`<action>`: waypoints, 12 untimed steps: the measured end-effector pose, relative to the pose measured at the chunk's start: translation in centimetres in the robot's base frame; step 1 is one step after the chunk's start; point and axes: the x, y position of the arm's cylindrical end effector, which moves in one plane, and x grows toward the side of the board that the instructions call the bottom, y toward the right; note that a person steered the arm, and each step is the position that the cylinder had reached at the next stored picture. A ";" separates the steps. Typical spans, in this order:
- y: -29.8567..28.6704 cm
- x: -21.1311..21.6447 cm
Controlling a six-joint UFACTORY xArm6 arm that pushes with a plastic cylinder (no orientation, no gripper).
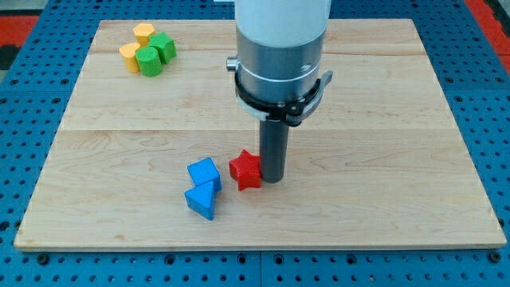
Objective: Push the red circle into the red star
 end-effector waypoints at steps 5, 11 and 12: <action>8.0 -10.1; 7.2 -30.8; 2.2 -30.7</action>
